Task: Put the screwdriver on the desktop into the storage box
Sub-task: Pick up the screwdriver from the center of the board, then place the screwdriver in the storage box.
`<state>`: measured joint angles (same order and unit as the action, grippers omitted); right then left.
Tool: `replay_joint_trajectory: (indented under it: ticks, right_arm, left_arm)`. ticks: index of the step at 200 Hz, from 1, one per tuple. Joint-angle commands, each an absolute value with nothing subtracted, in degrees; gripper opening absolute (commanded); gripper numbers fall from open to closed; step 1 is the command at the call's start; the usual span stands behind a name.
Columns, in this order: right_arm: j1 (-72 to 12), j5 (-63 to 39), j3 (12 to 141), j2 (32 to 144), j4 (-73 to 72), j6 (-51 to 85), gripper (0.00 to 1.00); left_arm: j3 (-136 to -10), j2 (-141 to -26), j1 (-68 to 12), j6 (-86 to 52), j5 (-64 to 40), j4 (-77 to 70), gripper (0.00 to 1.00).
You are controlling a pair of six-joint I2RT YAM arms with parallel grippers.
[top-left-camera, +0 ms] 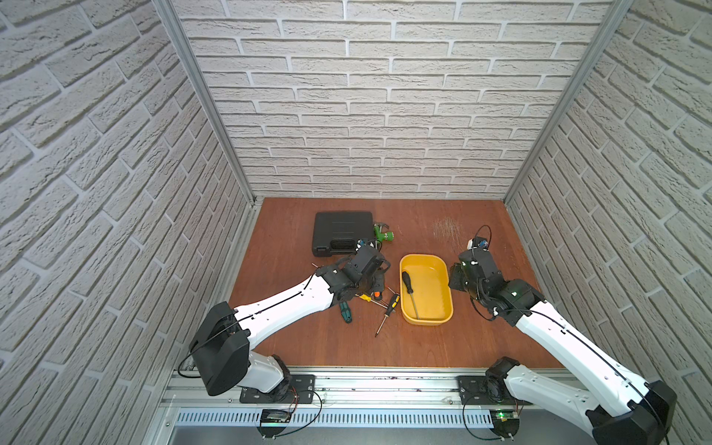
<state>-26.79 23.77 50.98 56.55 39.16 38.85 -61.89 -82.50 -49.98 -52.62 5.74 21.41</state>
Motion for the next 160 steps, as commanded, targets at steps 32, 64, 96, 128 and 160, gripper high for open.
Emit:
replay_joint_trajectory:
  ticks: [32, 64, 96, 128, 160]
  right_arm:
    - [-24.4, 28.2, 52.4, 52.9, 43.0, 41.0, 0.45]
    - [-23.5, 28.9, 51.7, 50.3, 44.1, 42.4, 0.46]
    - [-22.9, 28.9, 51.2, 49.2, 44.3, 42.4, 0.46]
    - [-22.7, 27.9, 50.5, 49.5, 43.7, 43.1, 0.46]
    - [-22.6, 26.8, 49.5, 49.7, 42.7, 43.7, 0.46]
  left_arm:
    - [-74.0, -93.8, -50.4, -51.5, -4.5, 11.8, 0.00]
    - [-78.9, -100.6, -52.1, -51.3, -5.6, 12.9, 0.00]
    - [-81.0, -105.3, -53.4, -53.1, -6.9, 11.2, 0.00]
    - [-84.6, -110.9, -54.5, -53.6, -7.7, 12.9, 0.00]
    - [-86.2, -114.8, -54.9, -55.2, -8.7, 13.4, 0.00]
